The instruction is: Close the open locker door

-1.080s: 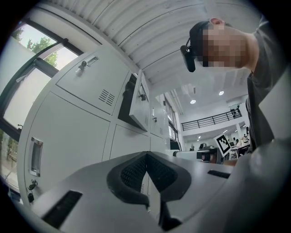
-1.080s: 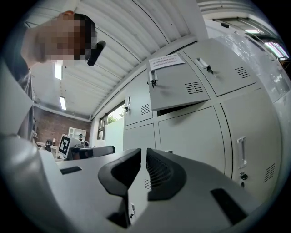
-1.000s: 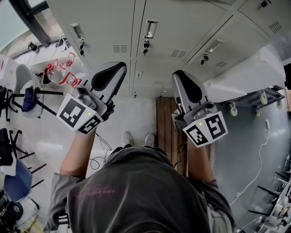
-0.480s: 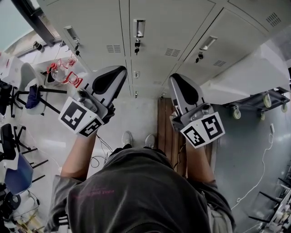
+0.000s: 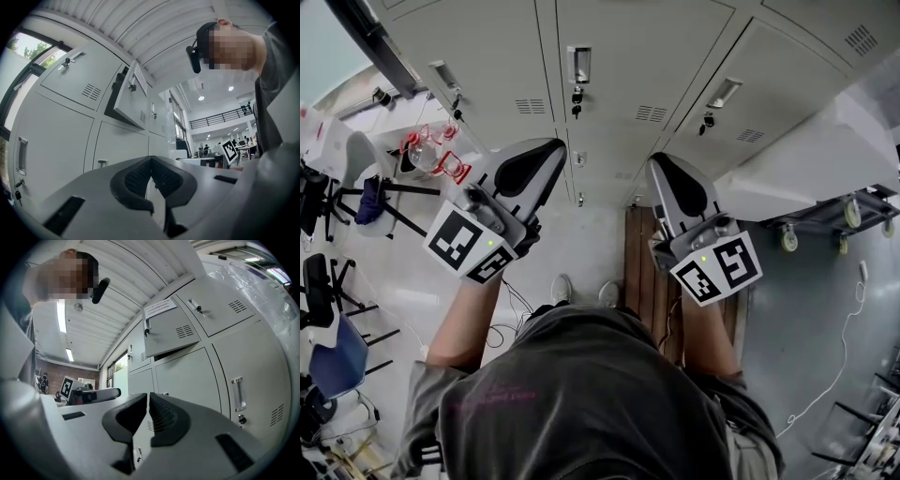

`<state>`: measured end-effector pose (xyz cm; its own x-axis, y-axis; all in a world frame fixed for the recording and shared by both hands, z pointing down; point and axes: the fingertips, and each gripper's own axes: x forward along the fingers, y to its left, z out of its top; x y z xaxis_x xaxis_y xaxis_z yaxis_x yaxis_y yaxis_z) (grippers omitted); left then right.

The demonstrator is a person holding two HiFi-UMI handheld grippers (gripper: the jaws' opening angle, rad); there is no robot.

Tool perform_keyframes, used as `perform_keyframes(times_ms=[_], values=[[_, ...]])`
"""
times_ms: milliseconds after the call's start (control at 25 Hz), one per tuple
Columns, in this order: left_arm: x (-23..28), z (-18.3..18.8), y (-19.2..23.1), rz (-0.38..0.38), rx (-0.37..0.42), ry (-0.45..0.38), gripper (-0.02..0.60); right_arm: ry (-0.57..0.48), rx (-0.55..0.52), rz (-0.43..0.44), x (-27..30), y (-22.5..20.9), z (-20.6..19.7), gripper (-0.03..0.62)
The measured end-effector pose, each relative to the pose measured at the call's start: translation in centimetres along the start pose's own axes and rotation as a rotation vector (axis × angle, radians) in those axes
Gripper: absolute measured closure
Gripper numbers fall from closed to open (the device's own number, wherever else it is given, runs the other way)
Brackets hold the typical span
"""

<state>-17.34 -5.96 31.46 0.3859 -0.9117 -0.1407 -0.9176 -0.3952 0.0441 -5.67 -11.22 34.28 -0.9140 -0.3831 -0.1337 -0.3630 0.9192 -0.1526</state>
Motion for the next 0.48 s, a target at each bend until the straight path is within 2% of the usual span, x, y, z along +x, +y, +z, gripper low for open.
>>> perform_keyframes(times_ms=[480], values=[[0.87,-0.09,-0.08,-0.013,-0.008,-0.004,0.566,-0.005,-0.007,-0.011,0.39,-0.88,0.4,0.562]])
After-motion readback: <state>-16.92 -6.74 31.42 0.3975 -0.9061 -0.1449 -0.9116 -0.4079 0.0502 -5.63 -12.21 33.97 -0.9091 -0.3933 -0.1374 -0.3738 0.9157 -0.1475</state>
